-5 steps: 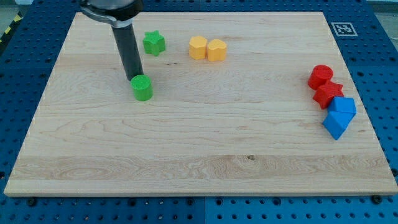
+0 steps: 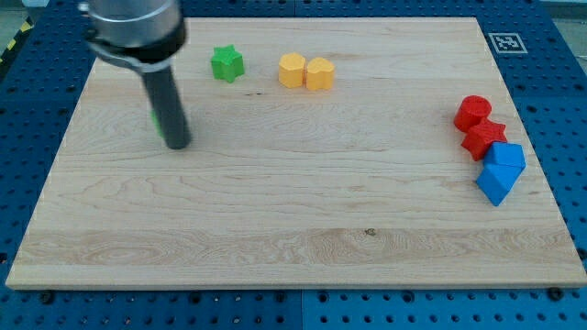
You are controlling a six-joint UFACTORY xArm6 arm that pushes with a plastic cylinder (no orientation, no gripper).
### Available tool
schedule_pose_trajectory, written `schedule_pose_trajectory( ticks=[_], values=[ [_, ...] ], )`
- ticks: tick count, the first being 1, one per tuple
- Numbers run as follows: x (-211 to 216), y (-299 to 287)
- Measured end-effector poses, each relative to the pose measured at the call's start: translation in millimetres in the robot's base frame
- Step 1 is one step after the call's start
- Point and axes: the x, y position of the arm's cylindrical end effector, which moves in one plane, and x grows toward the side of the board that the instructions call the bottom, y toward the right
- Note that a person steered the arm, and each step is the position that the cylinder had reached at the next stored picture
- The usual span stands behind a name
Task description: Move the green circle to the center left side
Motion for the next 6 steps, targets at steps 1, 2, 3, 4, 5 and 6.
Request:
schedule_pose_trajectory(
  ticks=[1, 2, 3, 4, 5, 6],
  values=[
    [2, 13],
    [-6, 41],
    [-32, 32],
    [-38, 11],
    [-63, 10],
    [-113, 0]
  ],
)
